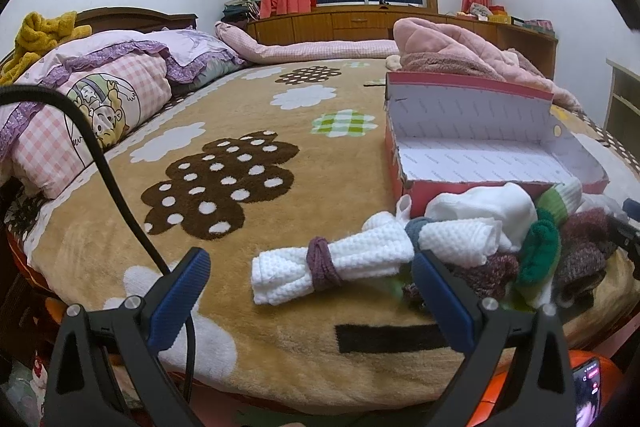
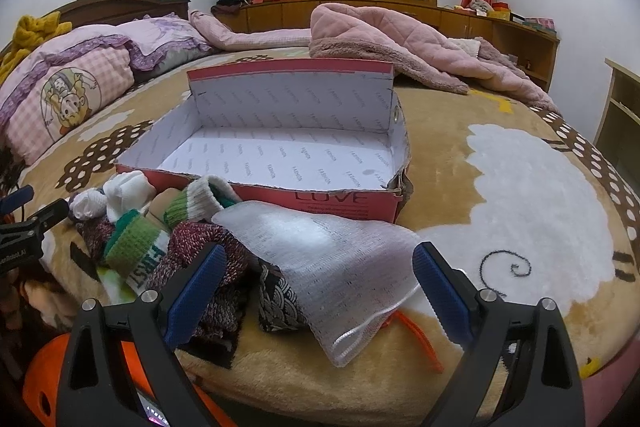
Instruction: Organize soft objects
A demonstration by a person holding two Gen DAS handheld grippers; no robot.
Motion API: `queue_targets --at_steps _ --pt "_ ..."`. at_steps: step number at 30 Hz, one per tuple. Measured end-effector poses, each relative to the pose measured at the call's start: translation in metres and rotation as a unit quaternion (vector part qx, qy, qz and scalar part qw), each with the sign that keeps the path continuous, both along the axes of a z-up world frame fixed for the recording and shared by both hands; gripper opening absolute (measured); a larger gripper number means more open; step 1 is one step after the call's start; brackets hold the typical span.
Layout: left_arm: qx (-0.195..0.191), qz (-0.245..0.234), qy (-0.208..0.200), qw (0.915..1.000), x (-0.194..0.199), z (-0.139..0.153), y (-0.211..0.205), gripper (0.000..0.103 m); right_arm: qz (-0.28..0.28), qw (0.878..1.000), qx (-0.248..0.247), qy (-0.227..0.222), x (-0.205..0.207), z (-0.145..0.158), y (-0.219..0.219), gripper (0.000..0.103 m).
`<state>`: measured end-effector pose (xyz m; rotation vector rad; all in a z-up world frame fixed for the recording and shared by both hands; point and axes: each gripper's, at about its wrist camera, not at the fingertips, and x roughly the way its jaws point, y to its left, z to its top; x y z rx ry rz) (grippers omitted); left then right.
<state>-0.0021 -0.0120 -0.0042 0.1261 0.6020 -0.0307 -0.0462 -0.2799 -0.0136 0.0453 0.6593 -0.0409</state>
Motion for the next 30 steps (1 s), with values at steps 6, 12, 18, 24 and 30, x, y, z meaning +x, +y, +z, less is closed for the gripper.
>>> queue_targets --at_steps 6,12,18,24,30 --pt "-0.003 0.0 0.002 1.0 -0.001 0.001 0.0 0.103 0.0 1.0 0.0 0.0 0.0 0.0 0.0 0.097" --pt "-0.002 -0.009 0.004 0.9999 -0.001 0.001 -0.002 0.103 0.0 1.0 0.0 0.0 0.0 0.0 0.0 0.097" --pt "0.003 -0.019 0.008 0.9998 -0.005 0.0 0.004 0.103 0.006 1.0 0.002 -0.002 -0.001 0.001 0.003 0.097" --pt "-0.003 -0.009 0.008 0.9999 -0.009 0.001 0.021 0.103 0.021 1.0 0.003 -0.005 -0.004 0.006 0.01 0.097" --pt "-0.014 -0.019 0.014 0.9996 -0.009 0.004 0.038 0.093 0.066 0.997 0.046 -0.019 -0.013 0.014 0.013 0.097"
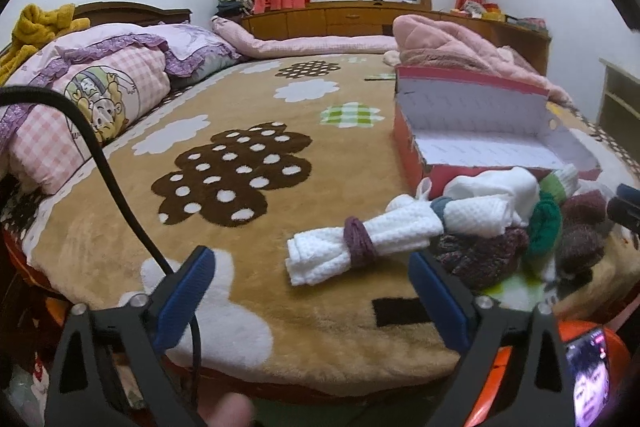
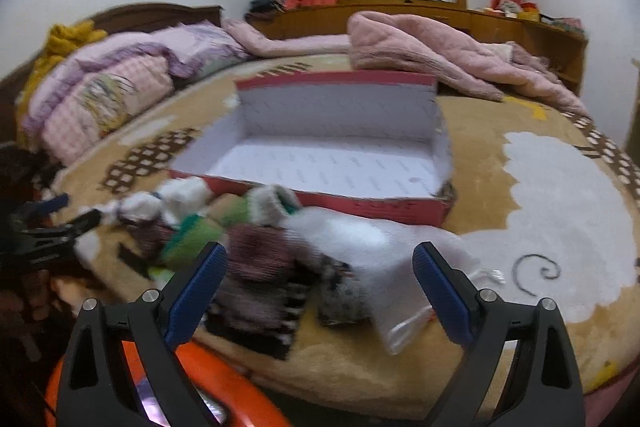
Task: Organize soft objects
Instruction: 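Grasp the rolled white towel with the left gripper while the right grasps another rolled towel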
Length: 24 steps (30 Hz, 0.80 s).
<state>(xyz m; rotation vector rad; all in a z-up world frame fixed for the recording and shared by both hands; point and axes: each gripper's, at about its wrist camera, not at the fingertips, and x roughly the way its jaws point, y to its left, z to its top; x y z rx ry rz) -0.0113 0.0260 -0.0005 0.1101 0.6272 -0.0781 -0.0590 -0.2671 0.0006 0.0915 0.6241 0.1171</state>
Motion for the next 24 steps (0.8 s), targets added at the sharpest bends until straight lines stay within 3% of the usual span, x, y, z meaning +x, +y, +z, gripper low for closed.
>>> queue_targets --at_steps 4,6,15,19,24 --pt "0.014 -0.01 -0.002 0.9998 -0.007 0.001 0.005 0.06 0.015 1.0 -0.003 -0.021 -0.01 0.007 0.001 0.097" --pt "0.017 -0.022 0.003 0.9996 -0.01 -0.001 0.004 0.052 0.019 0.999 0.004 -0.026 -0.013 0.01 -0.001 0.097" --pt "0.036 -0.125 0.021 0.9913 0.01 -0.007 -0.024 0.051 0.026 0.997 0.065 -0.025 -0.012 0.017 -0.017 0.097" --pt "0.059 -0.124 0.049 0.9893 0.032 -0.025 -0.027 0.051 0.022 0.996 0.078 -0.025 -0.016 0.018 -0.025 0.097" --pt "0.051 -0.157 0.035 0.9857 0.039 -0.022 -0.031 0.052 0.036 0.996 0.081 -0.026 -0.019 0.018 -0.023 0.097"
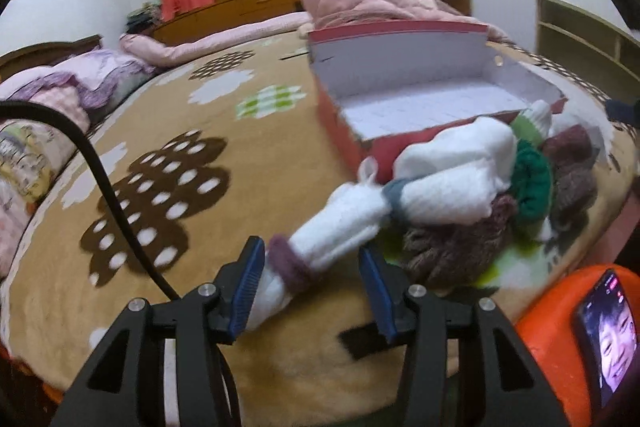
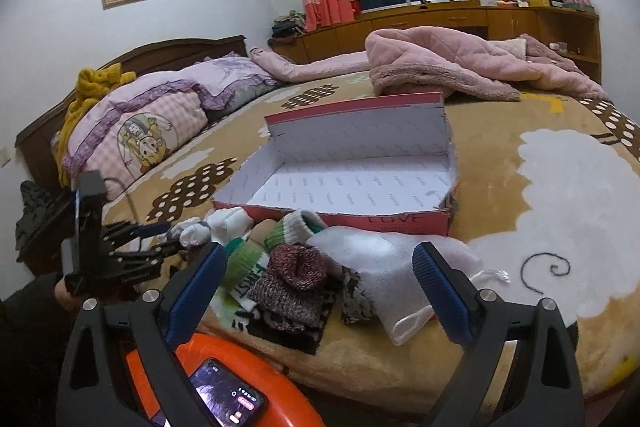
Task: Organize soft objects
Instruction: 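Grasp the rolled white towel with the left gripper while the right grasps another rolled towel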
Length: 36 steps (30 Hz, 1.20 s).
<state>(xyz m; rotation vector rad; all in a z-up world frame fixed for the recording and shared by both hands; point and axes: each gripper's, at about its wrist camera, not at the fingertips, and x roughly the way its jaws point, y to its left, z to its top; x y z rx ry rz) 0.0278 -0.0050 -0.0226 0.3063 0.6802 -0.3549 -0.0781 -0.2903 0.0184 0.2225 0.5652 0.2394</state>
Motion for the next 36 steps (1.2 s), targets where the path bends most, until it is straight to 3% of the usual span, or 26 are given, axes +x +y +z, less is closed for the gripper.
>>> queue_targets --at_steps 3,5,6,8,10,14,22,25,28,32,36 --pt "0.011 0.001 0.019 0.9998 0.019 -0.006 -0.003 0.032 0.023 1.0 -0.005 -0.002 0.001 -0.001 0.011 0.097" --pt "-0.003 0.019 0.033 0.9993 0.026 -0.01 0.003 0.029 0.056 0.998 -0.011 -0.002 0.006 -0.001 0.025 0.092" --pt "-0.016 0.023 0.037 0.9989 0.027 -0.008 0.006 0.028 0.074 0.997 -0.014 0.0 0.009 -0.001 0.034 0.082" --pt "-0.052 0.038 0.044 0.997 0.031 -0.005 0.013 0.028 0.123 0.992 -0.03 0.006 0.02 0.001 0.059 0.072" --pt "-0.073 0.05 0.051 0.9948 0.034 -0.006 0.017 0.028 0.154 0.986 -0.059 0.007 0.031 0.001 0.084 0.072" --pt "-0.07 0.057 0.04 0.9951 0.033 -0.011 0.013 0.029 0.196 0.974 -0.11 0.014 0.053 -0.001 0.132 0.07" --pt "-0.107 0.073 0.058 0.99 0.032 -0.001 0.022 0.029 0.227 0.957 -0.179 0.001 0.076 0.003 0.182 0.052" --pt "-0.11 0.078 0.059 0.9891 0.034 0.001 0.023 0.028 0.246 0.946 -0.212 0.02 0.093 -0.004 0.198 0.044" --pt "-0.112 0.096 0.074 0.9864 0.038 0.0 0.025 0.028 0.261 0.938 -0.221 0.062 0.111 -0.016 0.205 0.028" --pt "-0.129 0.101 0.089 0.9824 0.042 0.0 0.029 0.028 0.272 0.929 -0.232 0.091 0.122 -0.033 0.207 0.026" --pt "-0.132 0.103 0.092 0.9815 0.044 -0.001 0.031 0.028 0.248 0.936 -0.227 0.106 0.13 -0.037 0.204 0.026"
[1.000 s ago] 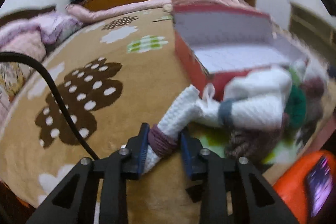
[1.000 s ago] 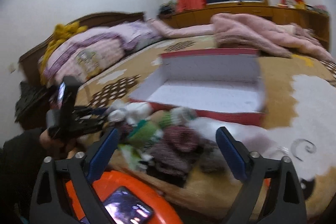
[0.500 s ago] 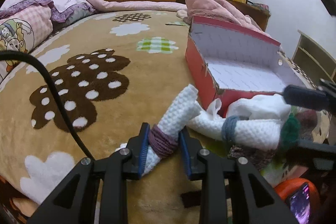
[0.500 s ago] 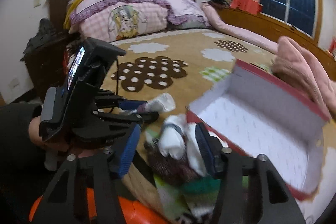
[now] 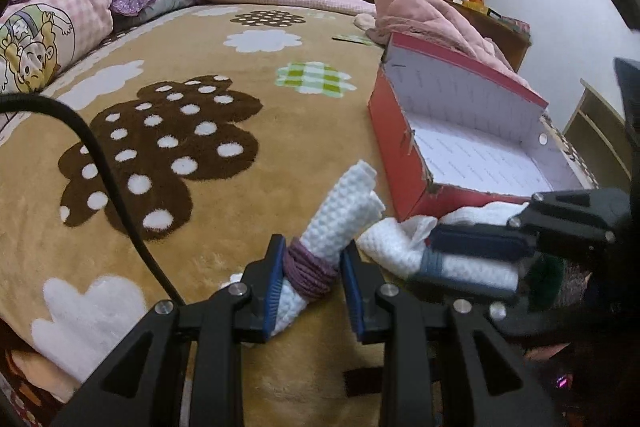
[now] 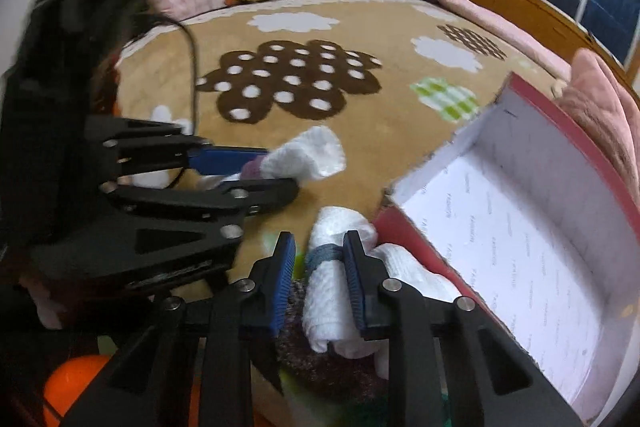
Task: Organize soft objects
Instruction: 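Grasp the rolled white towel with the left gripper while the right grasps another rolled towel, then lower both rolled towels into the shoebox and open both grippers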
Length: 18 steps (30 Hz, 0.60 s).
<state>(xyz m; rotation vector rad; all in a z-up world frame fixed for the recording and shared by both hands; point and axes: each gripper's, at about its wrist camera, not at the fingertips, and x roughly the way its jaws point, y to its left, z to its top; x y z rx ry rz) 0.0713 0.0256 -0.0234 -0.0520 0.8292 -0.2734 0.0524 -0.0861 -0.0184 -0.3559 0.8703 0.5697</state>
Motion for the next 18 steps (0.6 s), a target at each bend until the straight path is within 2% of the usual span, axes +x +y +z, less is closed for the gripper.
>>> queue_targets --at_steps 2,7,13,18 --pt "0.004 -0.002 0.0 1.0 0.0 -0.001 -0.001 0.028 -0.013 1.0 -0.021 -0.001 0.005 -0.006 0.002 0.026" --pt "0.004 0.003 0.001 1.0 0.0 -0.002 -0.001 0.026 -0.025 1.0 0.008 -0.001 0.006 -0.005 -0.007 0.02" --pt "-0.02 0.011 -0.017 0.9996 -0.006 0.01 0.003 0.024 -0.038 0.992 0.121 -0.006 -0.006 0.019 -0.03 0.019" --pt "-0.038 0.007 -0.039 0.9985 -0.013 0.027 0.005 0.024 -0.03 0.986 0.161 -0.024 -0.018 0.039 -0.039 0.019"
